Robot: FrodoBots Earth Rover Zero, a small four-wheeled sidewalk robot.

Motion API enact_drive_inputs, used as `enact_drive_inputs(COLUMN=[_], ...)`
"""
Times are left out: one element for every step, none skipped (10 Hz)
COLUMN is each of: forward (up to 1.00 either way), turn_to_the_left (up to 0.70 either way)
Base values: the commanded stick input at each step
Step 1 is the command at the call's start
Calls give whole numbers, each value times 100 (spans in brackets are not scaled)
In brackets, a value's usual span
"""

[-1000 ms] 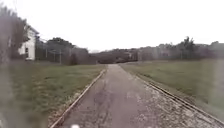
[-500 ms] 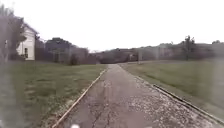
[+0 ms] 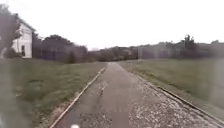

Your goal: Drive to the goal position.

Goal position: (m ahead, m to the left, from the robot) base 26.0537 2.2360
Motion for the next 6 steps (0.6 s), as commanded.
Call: enact_drive_inputs(forward=[70, 70, 70, 70, 70, 70], turn_to_the_left=[0, 0, 0, 0, 0, 0])
